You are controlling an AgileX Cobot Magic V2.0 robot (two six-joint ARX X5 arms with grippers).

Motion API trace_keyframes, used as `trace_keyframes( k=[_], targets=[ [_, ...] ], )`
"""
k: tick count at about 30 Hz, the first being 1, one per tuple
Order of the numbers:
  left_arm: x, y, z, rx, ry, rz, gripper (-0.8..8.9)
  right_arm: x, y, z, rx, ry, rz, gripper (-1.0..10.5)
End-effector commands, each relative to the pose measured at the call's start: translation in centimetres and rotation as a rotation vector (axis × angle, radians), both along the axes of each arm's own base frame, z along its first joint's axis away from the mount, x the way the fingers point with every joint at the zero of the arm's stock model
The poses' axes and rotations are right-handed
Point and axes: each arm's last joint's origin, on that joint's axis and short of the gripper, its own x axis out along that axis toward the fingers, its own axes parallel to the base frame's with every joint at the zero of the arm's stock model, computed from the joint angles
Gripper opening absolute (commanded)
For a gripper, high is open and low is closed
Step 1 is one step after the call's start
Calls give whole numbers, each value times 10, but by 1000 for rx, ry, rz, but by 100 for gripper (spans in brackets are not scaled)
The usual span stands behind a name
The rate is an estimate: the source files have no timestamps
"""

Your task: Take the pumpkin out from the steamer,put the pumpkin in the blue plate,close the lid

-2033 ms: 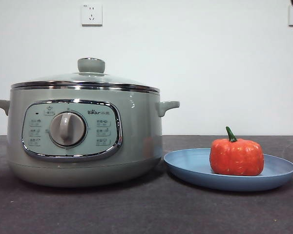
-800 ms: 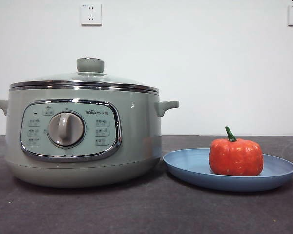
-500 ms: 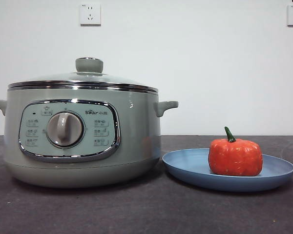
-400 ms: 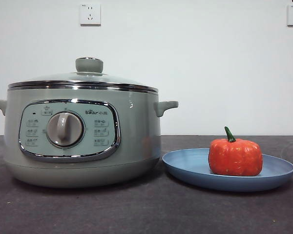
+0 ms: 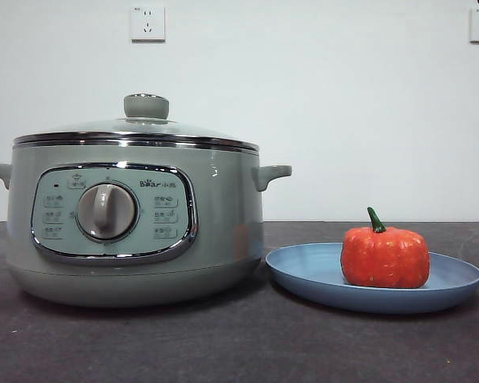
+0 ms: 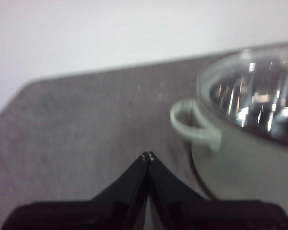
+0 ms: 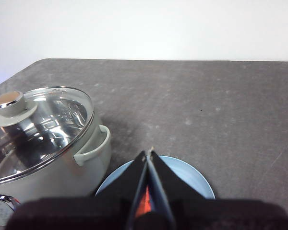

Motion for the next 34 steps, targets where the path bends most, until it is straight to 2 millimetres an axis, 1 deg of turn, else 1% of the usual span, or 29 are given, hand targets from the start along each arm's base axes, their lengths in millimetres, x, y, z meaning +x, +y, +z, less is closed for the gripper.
trace_keyframes(
  k=[1,4,13,34],
  targets=[
    [-1,0,-14,-23,-9,7,-1,0,0,-2,6,4,-4,1],
    [-2,0,-25,-41,-15,11,-1,0,0,-2,7,4,-4,1],
    [-1,3,-44,-65,24,42,-1,0,0,-2,6,5,-4,1],
    [-1,3,-43,-65,16,41,-1,0,0,-2,4,8,-4,1]
  ],
)
